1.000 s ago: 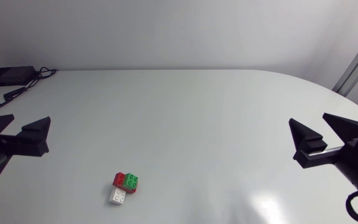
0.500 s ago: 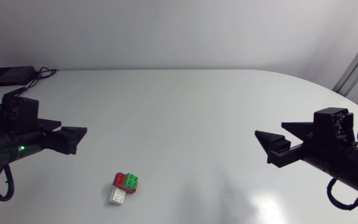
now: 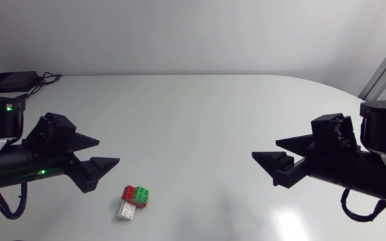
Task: Separate the duplo bricks
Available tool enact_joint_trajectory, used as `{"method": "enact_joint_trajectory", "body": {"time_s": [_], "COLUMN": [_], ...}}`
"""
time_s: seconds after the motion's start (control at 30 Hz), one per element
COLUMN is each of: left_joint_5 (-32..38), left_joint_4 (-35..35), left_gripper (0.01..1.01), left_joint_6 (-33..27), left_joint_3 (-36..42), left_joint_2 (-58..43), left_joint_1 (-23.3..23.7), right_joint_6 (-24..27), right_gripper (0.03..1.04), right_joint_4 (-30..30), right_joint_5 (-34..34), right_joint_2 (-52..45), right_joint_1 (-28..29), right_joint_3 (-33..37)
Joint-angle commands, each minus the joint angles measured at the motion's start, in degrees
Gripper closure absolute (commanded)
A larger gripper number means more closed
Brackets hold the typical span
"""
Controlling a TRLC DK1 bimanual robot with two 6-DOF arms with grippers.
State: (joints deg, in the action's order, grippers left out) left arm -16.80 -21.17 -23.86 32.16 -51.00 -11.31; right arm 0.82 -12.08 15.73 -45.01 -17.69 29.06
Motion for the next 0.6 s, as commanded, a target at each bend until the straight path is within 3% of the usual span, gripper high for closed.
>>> {"method": "enact_joint_trajectory", "body": {"time_s": [0.0,0.17,0.27,0.4,0.57], "left_joint_5": [-0.8,-1.2,-5.7,-7.5,-10.4], "left_joint_4": [-1.7,-6.4,-8.9,-9.8,-12.2], "left_gripper": [0.116,0.070,0.072,0.089,0.108], "left_joint_6": [-6.9,-18.5,-26.9,-32.1,-39.3], "left_joint_3": [-0.5,-0.3,-0.2,1.0,2.5], "left_joint_2": [-0.9,-4.7,-9.8,-16.4,-18.9], "left_joint_1": [-1.7,-2.8,-2.0,-2.7,-2.8], "right_joint_6": [-1.0,0.2,0.5,0.5,1.8], "right_gripper": [0.06,0.06,0.06,0.06,0.06], "right_joint_4": [-2.0,-5.8,-7.1,-8.3,-9.0], "right_joint_5": [1.0,1.0,2.2,6.0,6.0], "right_joint_2": [-0.5,-0.6,-0.5,-0.4,0.2], "right_joint_1": [-0.4,-0.4,-0.3,1.1,2.0], "right_joint_3": [2.1,3.6,4.1,3.8,3.5]}}
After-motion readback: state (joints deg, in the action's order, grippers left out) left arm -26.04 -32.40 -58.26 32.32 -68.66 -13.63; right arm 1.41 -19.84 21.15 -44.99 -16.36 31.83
